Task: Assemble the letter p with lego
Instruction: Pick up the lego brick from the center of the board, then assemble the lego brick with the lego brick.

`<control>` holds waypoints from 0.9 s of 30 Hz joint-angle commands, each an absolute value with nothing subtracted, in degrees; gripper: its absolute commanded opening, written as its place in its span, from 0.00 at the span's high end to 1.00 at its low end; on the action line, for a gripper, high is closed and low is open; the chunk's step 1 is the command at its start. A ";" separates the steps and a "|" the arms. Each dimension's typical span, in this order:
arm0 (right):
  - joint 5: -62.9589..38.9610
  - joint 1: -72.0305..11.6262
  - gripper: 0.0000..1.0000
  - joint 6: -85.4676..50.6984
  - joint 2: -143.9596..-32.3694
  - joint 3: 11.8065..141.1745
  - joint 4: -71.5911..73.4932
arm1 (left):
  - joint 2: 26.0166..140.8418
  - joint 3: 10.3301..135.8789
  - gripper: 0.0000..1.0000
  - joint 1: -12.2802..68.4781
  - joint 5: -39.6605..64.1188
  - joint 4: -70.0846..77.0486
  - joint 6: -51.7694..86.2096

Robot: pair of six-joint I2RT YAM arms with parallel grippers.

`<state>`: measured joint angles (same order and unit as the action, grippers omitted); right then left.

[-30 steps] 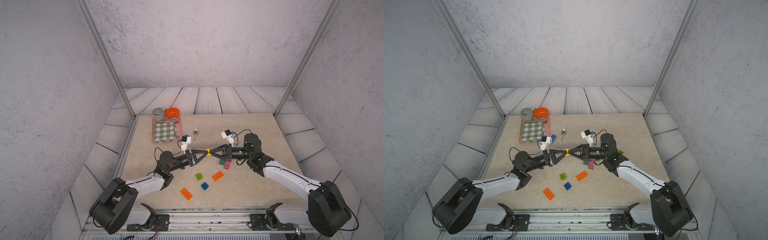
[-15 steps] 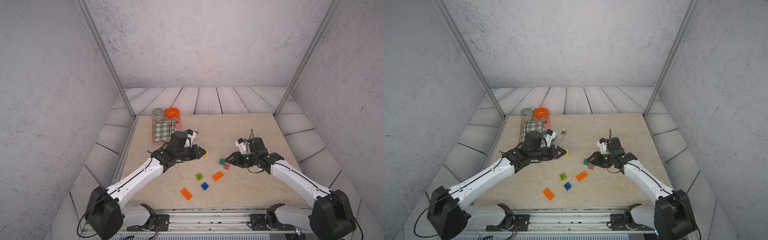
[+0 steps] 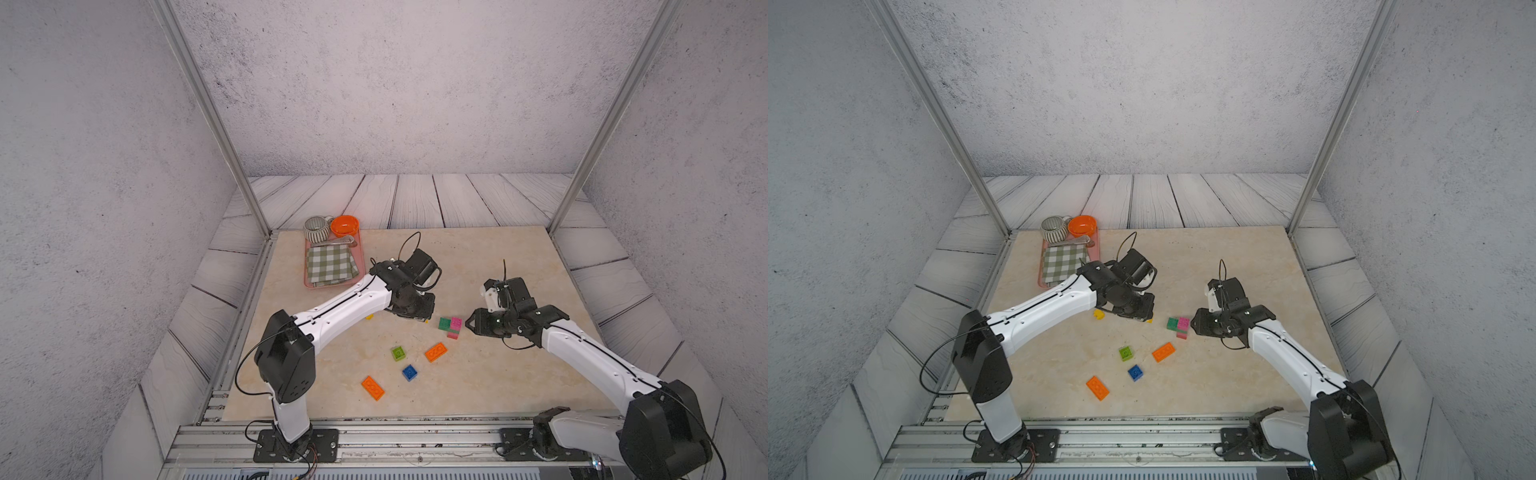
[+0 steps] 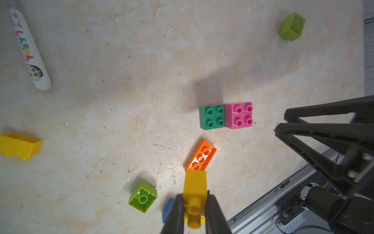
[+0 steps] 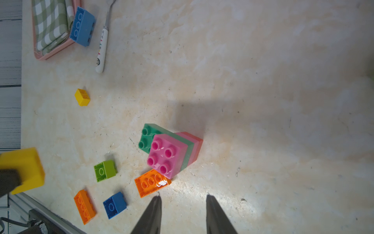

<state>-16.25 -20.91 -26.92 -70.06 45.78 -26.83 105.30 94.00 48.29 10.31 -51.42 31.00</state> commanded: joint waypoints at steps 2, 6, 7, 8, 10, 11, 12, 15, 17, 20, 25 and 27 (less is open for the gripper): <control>-18.65 -20.61 0.60 -26.75 -71.28 45.68 -21.81 | 111.37 102.32 1.00 49.49 7.02 -62.14 28.27; -19.65 -20.53 0.61 -27.76 -74.16 46.17 -19.34 | 117.31 110.01 1.00 50.52 6.08 -66.56 27.38; -19.64 -20.52 0.61 -28.09 -74.72 46.27 -19.02 | 118.49 111.49 1.00 50.61 5.89 -67.36 27.33; -19.76 -20.58 0.61 -28.44 -75.39 46.47 -18.62 | 119.92 113.32 1.00 50.74 5.79 -68.22 27.19; -20.05 -20.42 0.61 -28.95 -76.49 46.58 -17.77 | 122.26 116.25 1.00 50.93 5.80 -69.45 26.98; -20.25 -20.46 0.62 -29.22 -77.02 46.57 -17.44 | 123.44 117.66 1.00 50.97 5.86 -69.97 26.96; -20.30 -20.44 0.62 -29.49 -77.62 46.58 -17.13 | 124.70 119.12 1.00 50.98 5.97 -70.61 26.89; -19.84 -20.47 0.62 -29.95 -79.06 46.36 -16.64 | 128.41 123.62 1.00 51.35 6.07 -72.75 26.63; -19.63 -20.39 0.63 -30.07 -79.98 46.27 -16.68 | 130.70 126.85 1.00 51.58 6.21 -74.28 26.42; -19.86 -20.38 0.64 -30.26 -80.55 45.56 -16.44 | 133.65 131.25 1.00 52.02 5.82 -76.41 26.44; -19.37 -20.28 0.66 -30.35 -80.09 44.09 -16.14 | 137.59 136.55 1.00 52.36 5.85 -78.81 26.54; -19.65 -20.16 0.67 -30.49 -79.89 43.63 -15.88 | 138.93 138.20 1.00 52.38 5.88 -79.50 26.67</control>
